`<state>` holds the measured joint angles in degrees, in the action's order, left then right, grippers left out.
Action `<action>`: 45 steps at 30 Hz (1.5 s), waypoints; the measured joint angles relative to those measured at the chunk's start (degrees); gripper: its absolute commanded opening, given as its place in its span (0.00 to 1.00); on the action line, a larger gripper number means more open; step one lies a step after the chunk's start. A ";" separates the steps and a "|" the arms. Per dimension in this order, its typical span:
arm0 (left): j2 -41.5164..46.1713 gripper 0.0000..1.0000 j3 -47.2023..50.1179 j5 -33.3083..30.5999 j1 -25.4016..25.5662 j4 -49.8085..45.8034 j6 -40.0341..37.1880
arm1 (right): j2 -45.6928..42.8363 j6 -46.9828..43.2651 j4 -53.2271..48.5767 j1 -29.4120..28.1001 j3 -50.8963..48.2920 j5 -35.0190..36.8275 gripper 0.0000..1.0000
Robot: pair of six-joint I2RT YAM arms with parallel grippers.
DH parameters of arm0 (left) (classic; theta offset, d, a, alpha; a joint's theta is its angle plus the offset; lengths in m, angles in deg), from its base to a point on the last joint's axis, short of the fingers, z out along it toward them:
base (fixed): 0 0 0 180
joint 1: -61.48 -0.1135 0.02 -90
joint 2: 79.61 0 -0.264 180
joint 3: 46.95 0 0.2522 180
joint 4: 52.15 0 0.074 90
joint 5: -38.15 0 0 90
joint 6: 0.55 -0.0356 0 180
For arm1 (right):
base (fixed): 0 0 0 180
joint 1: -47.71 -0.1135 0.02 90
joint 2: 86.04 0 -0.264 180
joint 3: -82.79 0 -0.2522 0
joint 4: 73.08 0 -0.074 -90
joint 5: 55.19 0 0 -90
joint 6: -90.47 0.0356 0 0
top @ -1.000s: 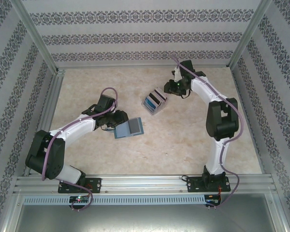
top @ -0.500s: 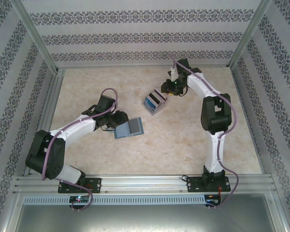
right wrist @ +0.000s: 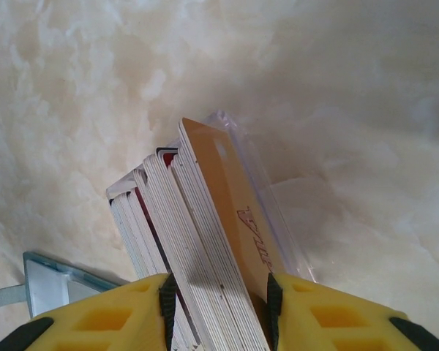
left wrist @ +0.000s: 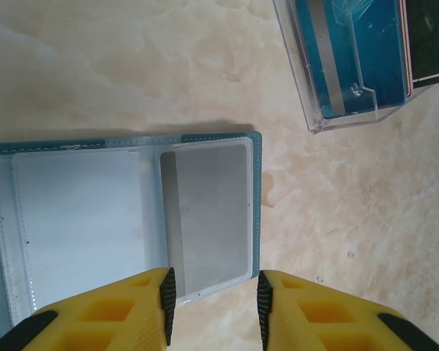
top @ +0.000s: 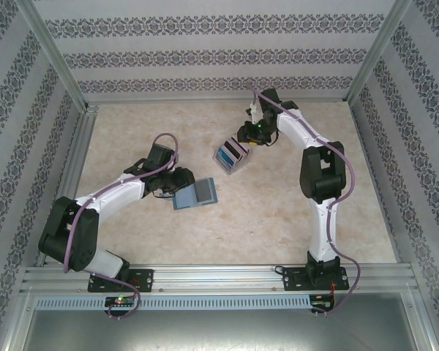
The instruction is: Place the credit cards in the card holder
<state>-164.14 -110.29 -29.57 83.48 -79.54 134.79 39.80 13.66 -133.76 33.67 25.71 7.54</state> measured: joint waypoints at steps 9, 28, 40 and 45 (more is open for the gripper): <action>0.00 0.38 0.66 0.17 0.00 0.46 0.13 | 1.88 -1.49 -1.92 -1.03 2.03 1.07 0.42; -0.17 0.38 1.05 0.63 0.00 1.31 0.24 | 2.82 -2.71 -3.08 -1.97 3.34 1.29 0.41; -0.17 0.38 1.05 1.25 0.00 1.57 0.57 | 1.60 -2.71 -3.04 -1.97 3.32 1.27 0.39; -0.17 0.38 1.05 1.25 0.00 1.70 0.59 | 1.42 -2.73 -3.04 -1.92 3.32 1.29 0.34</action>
<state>-164.32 -109.24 -28.32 83.48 -77.84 135.38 41.22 10.92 -136.80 31.75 29.03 8.83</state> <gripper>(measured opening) 0.379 0.351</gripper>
